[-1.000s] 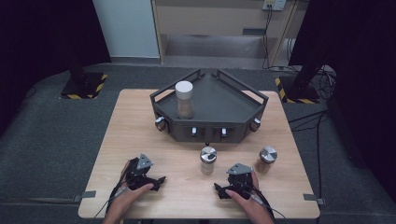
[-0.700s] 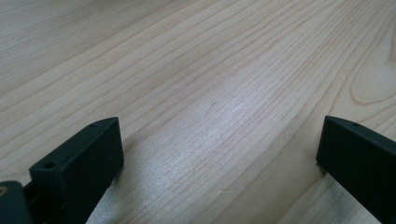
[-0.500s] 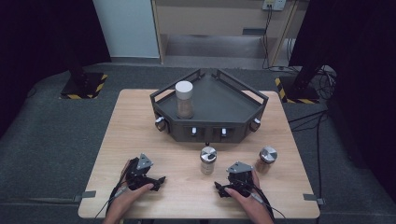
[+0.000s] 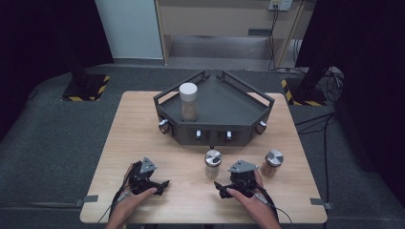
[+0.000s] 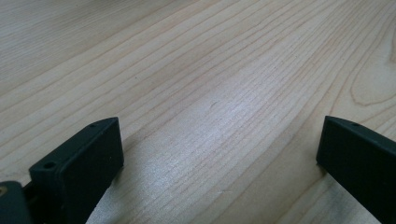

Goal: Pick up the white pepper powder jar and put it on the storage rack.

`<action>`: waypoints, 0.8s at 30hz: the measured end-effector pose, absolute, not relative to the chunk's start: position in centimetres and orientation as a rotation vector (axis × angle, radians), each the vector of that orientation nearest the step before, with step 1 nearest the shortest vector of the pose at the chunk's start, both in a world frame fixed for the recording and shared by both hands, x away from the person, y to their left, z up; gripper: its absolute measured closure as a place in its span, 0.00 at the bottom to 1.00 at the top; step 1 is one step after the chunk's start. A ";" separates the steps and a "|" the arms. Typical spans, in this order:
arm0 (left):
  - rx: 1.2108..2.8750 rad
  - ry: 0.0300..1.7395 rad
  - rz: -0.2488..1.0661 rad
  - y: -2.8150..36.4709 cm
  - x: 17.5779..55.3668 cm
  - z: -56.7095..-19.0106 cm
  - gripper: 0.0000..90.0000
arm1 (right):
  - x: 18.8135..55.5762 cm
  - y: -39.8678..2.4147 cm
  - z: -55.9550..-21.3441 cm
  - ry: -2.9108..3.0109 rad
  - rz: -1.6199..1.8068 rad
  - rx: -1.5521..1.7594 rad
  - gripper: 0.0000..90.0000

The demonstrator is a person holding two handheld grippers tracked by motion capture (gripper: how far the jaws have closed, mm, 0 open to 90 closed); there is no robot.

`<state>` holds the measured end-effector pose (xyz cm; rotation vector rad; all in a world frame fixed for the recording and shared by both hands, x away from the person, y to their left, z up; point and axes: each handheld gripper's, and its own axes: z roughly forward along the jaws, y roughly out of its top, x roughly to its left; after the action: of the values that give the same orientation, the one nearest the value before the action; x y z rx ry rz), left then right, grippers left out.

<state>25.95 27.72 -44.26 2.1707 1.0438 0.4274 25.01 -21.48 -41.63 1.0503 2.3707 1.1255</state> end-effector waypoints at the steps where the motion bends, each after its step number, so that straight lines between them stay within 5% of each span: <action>1: 2.170 1.044 0.427 27.7 25.9 -44.3 0.00 | 25.1 -21.5 -41.6 2.371 1.135 1.052 0.03; 24: 2.170 1.045 0.428 27.7 25.9 -44.3 0.00 | 27.6 -20.3 -42.0 2.389 1.180 1.070 0.04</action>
<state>25.93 27.70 -44.27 2.1700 1.0451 0.4284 27.57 -20.30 -42.03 1.0697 2.3887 1.1799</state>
